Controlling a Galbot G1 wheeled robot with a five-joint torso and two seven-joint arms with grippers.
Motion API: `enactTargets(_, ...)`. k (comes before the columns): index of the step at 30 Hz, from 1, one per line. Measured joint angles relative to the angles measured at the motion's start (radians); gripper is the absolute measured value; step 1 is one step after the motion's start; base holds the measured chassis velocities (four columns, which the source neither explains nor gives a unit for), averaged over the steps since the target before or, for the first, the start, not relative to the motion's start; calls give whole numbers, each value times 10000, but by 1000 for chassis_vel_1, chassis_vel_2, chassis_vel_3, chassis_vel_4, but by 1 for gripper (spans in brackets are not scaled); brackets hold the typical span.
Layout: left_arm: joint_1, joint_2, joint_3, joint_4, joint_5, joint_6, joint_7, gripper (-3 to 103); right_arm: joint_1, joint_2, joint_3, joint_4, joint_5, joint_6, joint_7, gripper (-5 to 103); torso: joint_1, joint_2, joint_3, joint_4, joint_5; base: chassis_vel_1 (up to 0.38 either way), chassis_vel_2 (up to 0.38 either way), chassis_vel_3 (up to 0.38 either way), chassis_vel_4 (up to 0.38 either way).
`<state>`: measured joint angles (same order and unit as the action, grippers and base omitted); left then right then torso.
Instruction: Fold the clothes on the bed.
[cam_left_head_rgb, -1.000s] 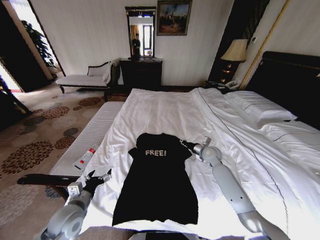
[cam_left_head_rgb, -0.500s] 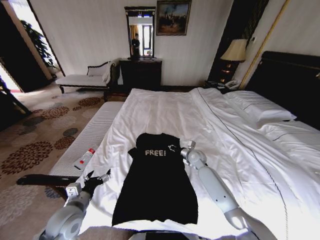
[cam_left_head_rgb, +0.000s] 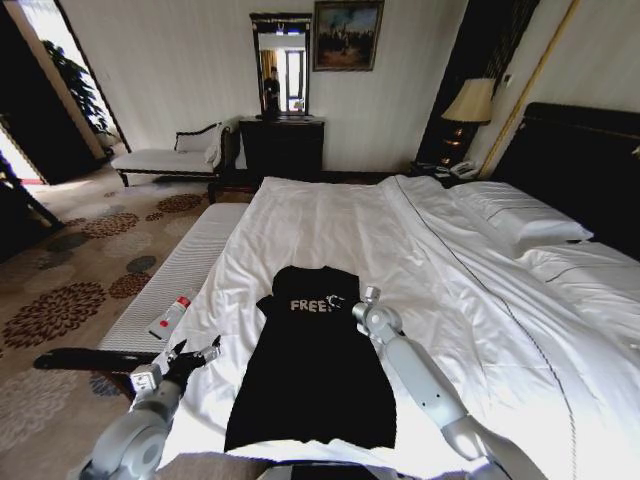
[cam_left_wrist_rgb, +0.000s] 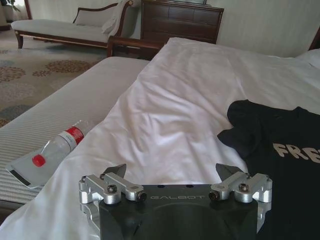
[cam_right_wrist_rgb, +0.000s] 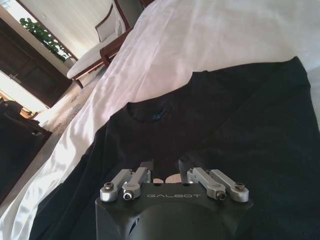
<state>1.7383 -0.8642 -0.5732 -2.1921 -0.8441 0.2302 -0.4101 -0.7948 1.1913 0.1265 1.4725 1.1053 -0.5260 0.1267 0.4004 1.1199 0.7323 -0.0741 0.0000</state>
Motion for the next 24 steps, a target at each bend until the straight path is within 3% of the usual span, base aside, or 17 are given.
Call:
enactTargets(2, -83, -77, 123, 137, 274, 1, 166, 100, -249, -349, 105, 309, 7, 207, -84, 37, 0, 0, 0, 1, 0, 0, 0, 0, 0)
enactTargets(8, -283, -544, 181, 406, 521, -32, 466, 100, -1292, -1130, 988, 1374, 320, 331, 214, 54, 0, 0, 0, -3, 3, 0, 0, 0, 0)
enactTargets(13, -1281, -816, 683, 1353, 964, 0, 1021, 103, -3195, -1958, 3112, 2740, 663, 235, 423, 76, -1, 1, -2, -3, -5, 0, 0, 0, 0)
enactTargets(16, -1748, -859, 910, 1775, 1343, -8, 1222, 99, -3874, -2094, 3751, 2886, 703, 210, 419, 81, -1, 1, -1, -7, -2, 0, 0, 0, 0)
enactTargets(17, -2020, -900, 1024, 2044, 1555, -58, 1389, 98, -4396, -2171, 4195, 2963, 711, 201, 403, 91, 0, 0, 0, -9, 0, 0, 0, 0, 0)
enactTargets(20, -2300, -1013, 1081, 2315, 1617, -132, 1556, 95, -4942, -2233, 4618, 3089, 721, 198, 346, 96, 0, 0, -1, -9, 2, 0, 0, 0, 0)
enactTargets(22, -2628, -1093, 1251, 2525, 1503, -169, 1596, 100, -5284, -2251, 4897, 3233, 745, 197, 302, 100, -1, 0, -1, 9, 6, 0, 0, 0, 0)
enactTargets(24, -3389, -1086, 1922, 2949, 1356, -173, 1585, 98, -5805, -2196, 5399, 3476, 751, 196, 262, 100, -2, 0, -1, 6, -1, 0, 0, 0, 0)
